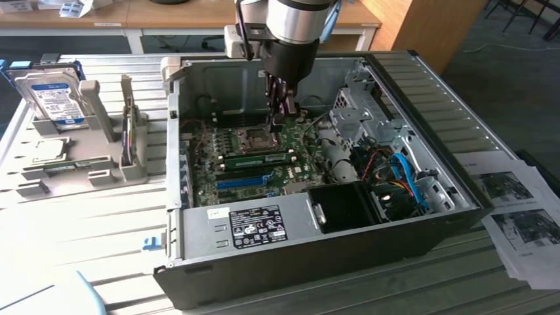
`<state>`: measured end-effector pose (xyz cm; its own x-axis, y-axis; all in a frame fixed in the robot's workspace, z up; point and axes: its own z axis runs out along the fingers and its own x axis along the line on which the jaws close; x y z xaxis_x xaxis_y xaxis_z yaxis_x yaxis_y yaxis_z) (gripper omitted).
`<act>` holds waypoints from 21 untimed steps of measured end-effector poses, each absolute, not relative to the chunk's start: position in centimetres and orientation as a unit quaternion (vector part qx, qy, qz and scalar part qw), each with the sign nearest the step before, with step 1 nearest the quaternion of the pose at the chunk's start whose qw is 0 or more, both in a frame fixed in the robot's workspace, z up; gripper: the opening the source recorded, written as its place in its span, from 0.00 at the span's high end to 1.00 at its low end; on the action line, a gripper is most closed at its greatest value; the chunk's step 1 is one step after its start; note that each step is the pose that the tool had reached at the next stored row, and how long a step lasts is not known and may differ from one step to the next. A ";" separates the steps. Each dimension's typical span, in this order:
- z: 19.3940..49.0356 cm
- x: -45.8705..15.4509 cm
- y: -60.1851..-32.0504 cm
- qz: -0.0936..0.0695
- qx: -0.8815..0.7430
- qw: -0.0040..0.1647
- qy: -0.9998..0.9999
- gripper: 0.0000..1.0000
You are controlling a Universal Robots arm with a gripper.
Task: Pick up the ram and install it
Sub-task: 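Insert the ram into the slot, then press down the ram until it locks into place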
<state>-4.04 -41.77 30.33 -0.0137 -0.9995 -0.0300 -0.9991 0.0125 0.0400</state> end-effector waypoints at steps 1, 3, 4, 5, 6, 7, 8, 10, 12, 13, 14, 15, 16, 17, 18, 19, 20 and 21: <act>30.3 -4.0 -41.8 -0.025 0.702 0.003 -0.712 0.76; 30.3 -4.0 -41.7 -0.025 0.702 0.004 -0.711 0.76; 30.3 -4.0 -41.7 -0.024 0.702 0.004 -0.711 0.77; 30.3 -4.0 -41.7 -0.024 0.702 0.004 -0.712 0.84; 30.3 -4.0 -41.6 -0.024 0.702 0.004 -0.711 0.90; 30.3 -4.0 -41.6 -0.024 0.702 0.004 -0.711 0.90; 30.3 -4.0 -41.6 -0.024 0.702 0.004 -0.712 0.91; 30.3 -4.0 -41.6 -0.024 0.702 0.004 -0.712 0.91; 30.3 -4.0 -41.6 -0.024 0.702 0.004 -0.712 0.91; 30.3 -4.0 -41.6 -0.024 0.702 0.004 -0.712 0.91; 30.3 -4.0 -41.6 -0.024 0.702 0.004 -0.712 0.91; 30.3 -4.0 -41.6 -0.024 0.702 0.004 -0.712 0.91; 30.3 -4.0 -41.6 -0.024 0.702 0.004 -0.712 0.91; 30.3 -4.0 -41.6 -0.024 0.702 0.004 -0.712 0.91; 30.3 -4.0 -41.6 -0.024 0.702 0.004 -0.712 0.91; 30.3 -4.0 -41.6 -0.024 0.702 0.004 -0.712 0.91; 30.3 -4.0 -41.6 -0.024 0.702 0.004 -0.712 0.91; 30.3 -4.0 -41.6 -0.024 0.702 0.004 -0.712 0.91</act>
